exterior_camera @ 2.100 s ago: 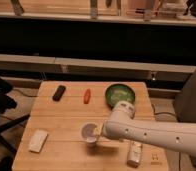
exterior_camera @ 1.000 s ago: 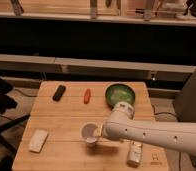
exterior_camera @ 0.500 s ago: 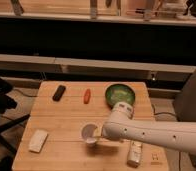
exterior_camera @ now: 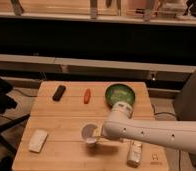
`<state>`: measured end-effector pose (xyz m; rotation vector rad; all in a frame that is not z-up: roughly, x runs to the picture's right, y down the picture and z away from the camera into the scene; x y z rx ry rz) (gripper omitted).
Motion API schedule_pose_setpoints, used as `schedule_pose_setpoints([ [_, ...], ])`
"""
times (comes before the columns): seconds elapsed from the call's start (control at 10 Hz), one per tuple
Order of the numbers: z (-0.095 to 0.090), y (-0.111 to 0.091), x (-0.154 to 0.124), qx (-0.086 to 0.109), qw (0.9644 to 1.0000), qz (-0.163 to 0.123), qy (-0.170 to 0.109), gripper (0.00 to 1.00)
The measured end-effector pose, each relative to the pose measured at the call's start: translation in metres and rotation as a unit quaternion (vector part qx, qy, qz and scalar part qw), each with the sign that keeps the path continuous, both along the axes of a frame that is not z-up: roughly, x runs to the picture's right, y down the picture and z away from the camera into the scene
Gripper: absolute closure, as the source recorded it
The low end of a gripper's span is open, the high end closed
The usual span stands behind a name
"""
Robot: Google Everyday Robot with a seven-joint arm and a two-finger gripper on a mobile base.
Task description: Pick up the ceramic cup
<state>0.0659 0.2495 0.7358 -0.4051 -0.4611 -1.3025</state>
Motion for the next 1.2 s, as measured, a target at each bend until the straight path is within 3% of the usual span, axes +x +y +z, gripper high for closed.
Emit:
schedule_pose_setpoints([
  [1.2,0.0048,0.0000,-0.0031,-0.008,0.9999,-0.015,0.002,0.20],
])
